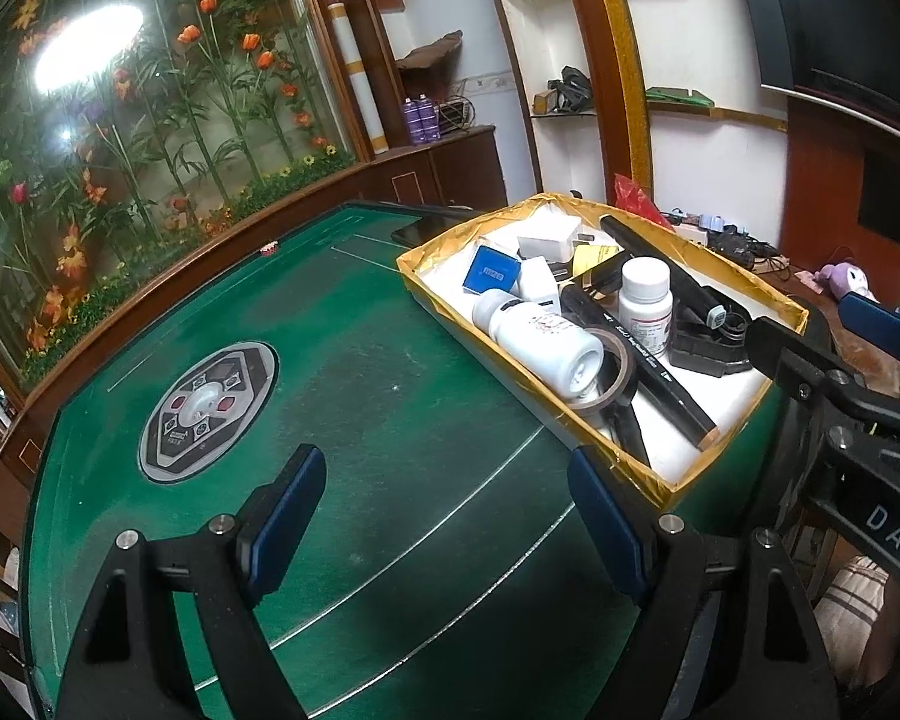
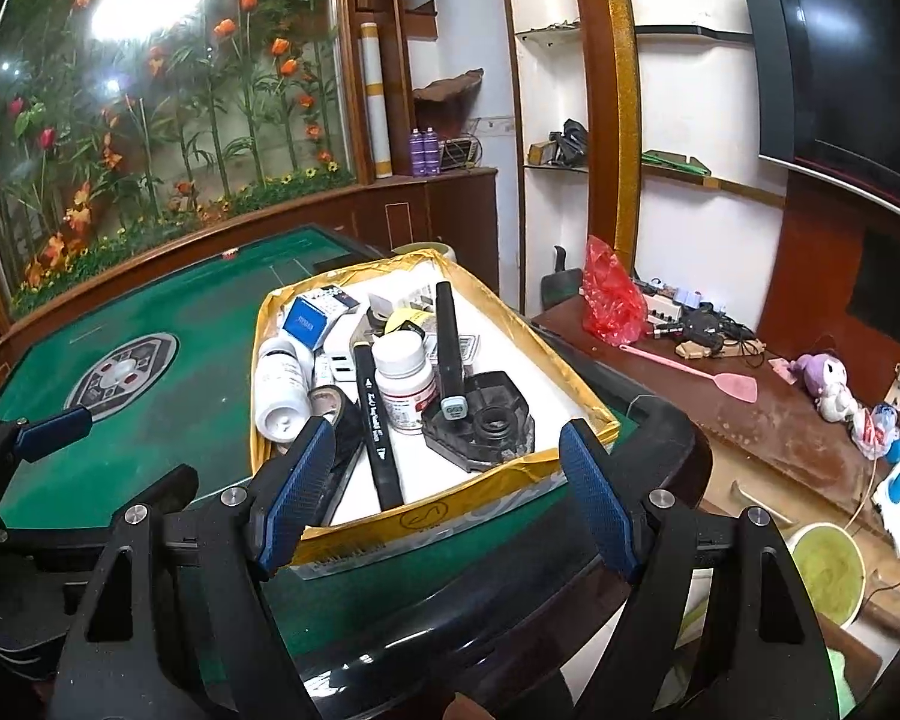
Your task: Organize rigid objects
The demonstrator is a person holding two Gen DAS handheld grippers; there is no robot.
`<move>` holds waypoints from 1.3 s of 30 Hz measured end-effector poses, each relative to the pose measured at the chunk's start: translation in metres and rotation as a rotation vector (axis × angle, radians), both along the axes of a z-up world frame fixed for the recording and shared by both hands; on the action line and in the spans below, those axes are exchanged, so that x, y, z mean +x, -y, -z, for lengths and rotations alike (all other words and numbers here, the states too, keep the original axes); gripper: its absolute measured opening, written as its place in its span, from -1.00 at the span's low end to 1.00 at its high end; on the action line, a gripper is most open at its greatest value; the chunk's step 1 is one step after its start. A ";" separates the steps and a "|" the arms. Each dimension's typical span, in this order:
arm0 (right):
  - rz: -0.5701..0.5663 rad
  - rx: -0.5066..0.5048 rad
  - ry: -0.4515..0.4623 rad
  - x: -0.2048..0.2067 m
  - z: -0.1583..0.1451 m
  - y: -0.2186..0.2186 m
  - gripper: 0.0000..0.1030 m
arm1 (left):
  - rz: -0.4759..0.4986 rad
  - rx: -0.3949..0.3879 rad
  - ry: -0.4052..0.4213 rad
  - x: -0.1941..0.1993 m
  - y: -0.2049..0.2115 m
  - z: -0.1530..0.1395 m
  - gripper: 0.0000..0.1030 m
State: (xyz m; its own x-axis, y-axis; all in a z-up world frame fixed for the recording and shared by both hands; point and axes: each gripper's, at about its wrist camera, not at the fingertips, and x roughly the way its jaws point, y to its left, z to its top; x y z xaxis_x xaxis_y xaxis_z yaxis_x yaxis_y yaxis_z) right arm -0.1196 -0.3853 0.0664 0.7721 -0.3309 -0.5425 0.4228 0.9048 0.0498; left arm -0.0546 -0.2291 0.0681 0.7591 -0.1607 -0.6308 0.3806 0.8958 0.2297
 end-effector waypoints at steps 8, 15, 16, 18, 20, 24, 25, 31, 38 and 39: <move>-0.001 0.001 -0.002 0.000 0.000 -0.002 0.53 | -0.016 0.012 0.001 0.002 -0.001 0.001 0.62; -0.016 0.004 -0.008 0.002 0.002 -0.007 0.53 | -0.025 0.027 0.006 0.003 -0.001 0.002 0.62; -0.018 0.004 -0.010 0.003 0.002 -0.007 0.53 | -0.027 0.029 0.007 0.003 -0.001 0.003 0.62; -0.018 0.004 -0.007 0.002 0.002 -0.007 0.53 | -0.031 0.031 0.006 0.003 -0.001 0.003 0.62; -0.018 0.005 -0.011 0.003 0.002 -0.007 0.53 | -0.033 0.034 0.007 0.003 -0.001 0.004 0.62; -0.018 0.006 -0.009 0.003 0.003 -0.007 0.53 | -0.035 0.039 0.011 0.003 -0.001 0.004 0.62; -0.018 0.007 -0.009 0.002 0.003 -0.005 0.53 | -0.034 0.040 0.011 0.003 -0.002 0.004 0.62; -0.018 0.007 -0.009 0.003 0.003 -0.005 0.53 | -0.035 0.043 0.013 0.003 -0.002 0.004 0.62; -0.017 0.007 -0.006 0.003 0.003 -0.005 0.53 | -0.035 0.050 0.016 0.005 -0.002 0.004 0.62; -0.016 0.007 -0.005 0.003 0.003 -0.006 0.53 | -0.036 0.049 0.016 0.004 -0.002 0.004 0.62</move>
